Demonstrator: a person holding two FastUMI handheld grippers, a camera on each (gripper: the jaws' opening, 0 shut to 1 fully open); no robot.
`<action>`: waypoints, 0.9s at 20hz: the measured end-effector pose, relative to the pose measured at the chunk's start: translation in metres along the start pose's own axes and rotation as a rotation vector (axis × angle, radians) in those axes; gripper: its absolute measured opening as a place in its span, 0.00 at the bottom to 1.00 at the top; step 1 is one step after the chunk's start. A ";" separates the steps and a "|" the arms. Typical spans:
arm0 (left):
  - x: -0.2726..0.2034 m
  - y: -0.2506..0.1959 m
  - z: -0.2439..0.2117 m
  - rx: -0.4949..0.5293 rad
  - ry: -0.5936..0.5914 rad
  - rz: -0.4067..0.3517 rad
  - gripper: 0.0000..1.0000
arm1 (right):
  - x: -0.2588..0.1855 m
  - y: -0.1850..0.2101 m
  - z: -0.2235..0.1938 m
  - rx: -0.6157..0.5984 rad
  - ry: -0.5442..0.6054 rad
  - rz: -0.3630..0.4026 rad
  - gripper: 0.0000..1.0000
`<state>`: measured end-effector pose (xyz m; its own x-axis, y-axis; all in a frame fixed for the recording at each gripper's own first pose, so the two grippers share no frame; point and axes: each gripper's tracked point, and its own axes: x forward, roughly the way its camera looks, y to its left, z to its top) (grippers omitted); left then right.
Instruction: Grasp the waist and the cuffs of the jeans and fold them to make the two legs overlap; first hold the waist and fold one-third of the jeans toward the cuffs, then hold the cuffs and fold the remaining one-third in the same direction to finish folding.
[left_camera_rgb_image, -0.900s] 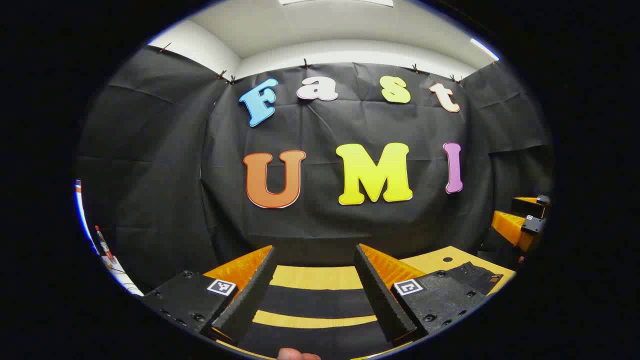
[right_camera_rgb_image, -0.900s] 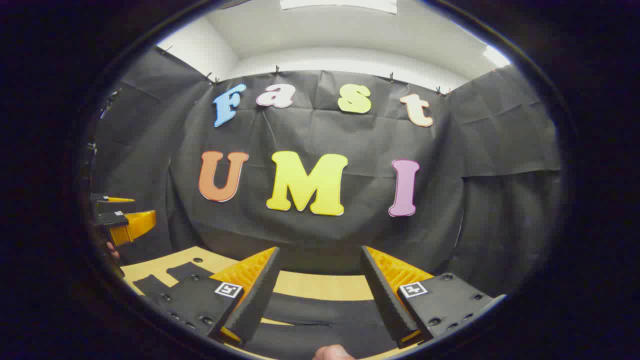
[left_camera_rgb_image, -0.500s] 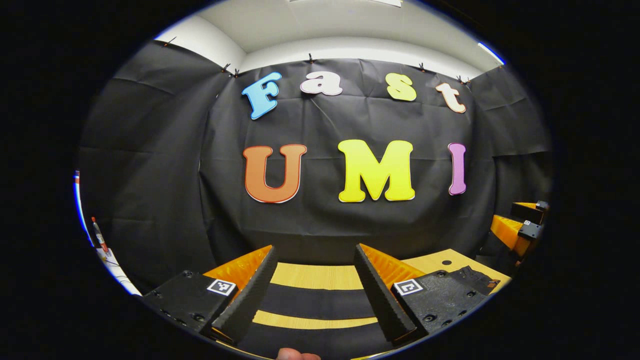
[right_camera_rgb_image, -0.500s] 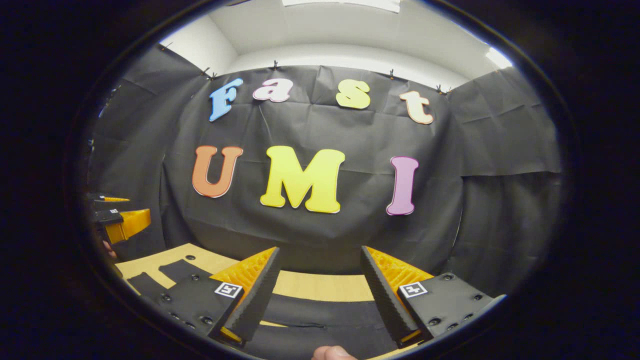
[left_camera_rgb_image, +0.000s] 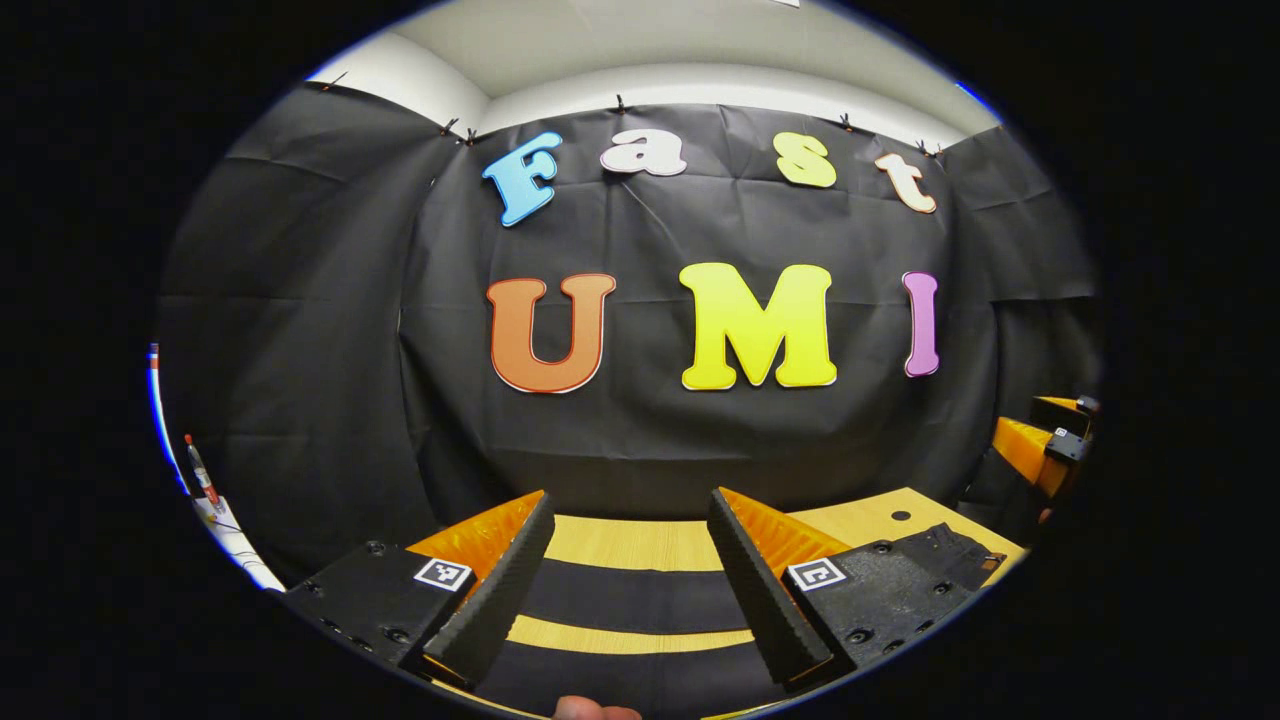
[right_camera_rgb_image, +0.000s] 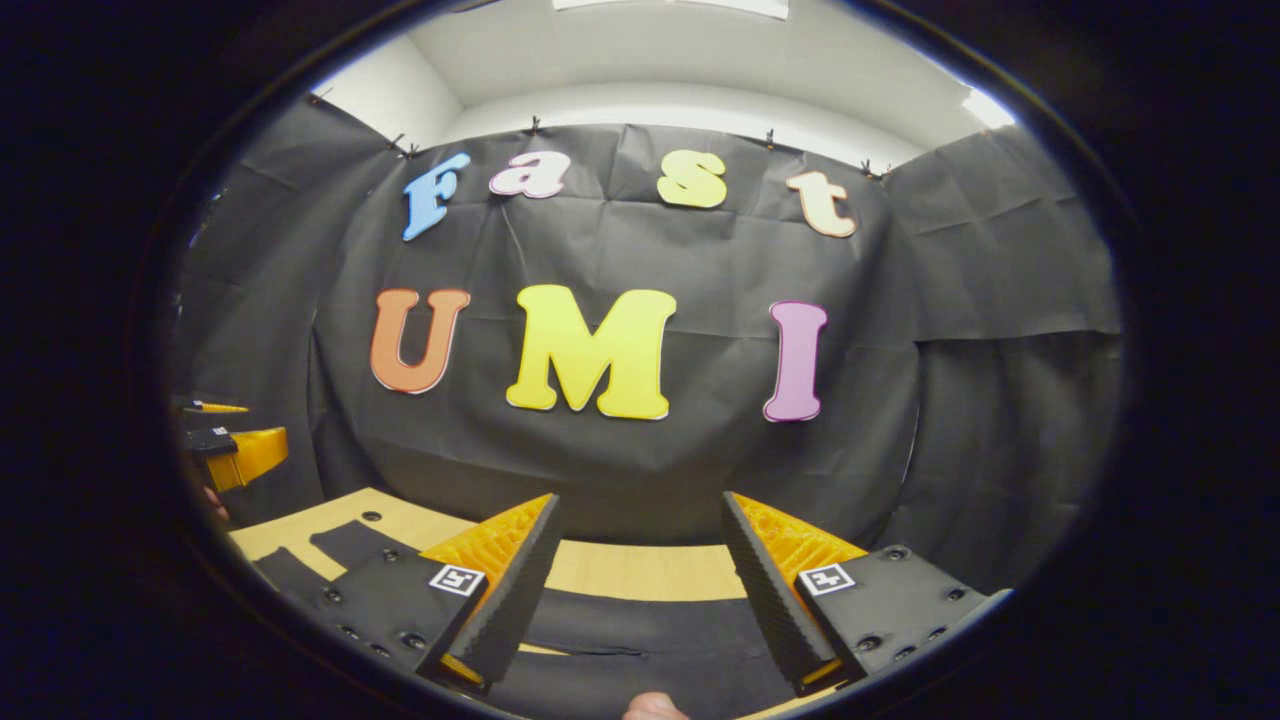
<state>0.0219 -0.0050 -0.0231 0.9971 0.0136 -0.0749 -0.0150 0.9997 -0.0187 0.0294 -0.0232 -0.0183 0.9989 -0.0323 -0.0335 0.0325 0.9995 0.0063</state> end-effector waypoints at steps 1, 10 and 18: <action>0.000 0.000 -0.001 0.002 0.003 0.002 0.99 | 0.001 0.000 -0.001 0.000 0.003 0.001 0.98; -0.002 0.014 -0.022 -0.041 0.082 0.106 0.99 | 0.015 -0.079 -0.020 0.010 0.040 -0.038 0.96; -0.037 0.091 -0.105 -0.233 0.301 0.345 0.99 | 0.016 -0.220 -0.091 0.094 0.254 -0.170 0.97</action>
<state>-0.0239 0.0831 -0.1265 0.8660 0.3008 -0.3995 -0.3895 0.9067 -0.1617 0.0349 -0.2431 -0.1116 0.9390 -0.1841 -0.2905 0.2131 0.9744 0.0711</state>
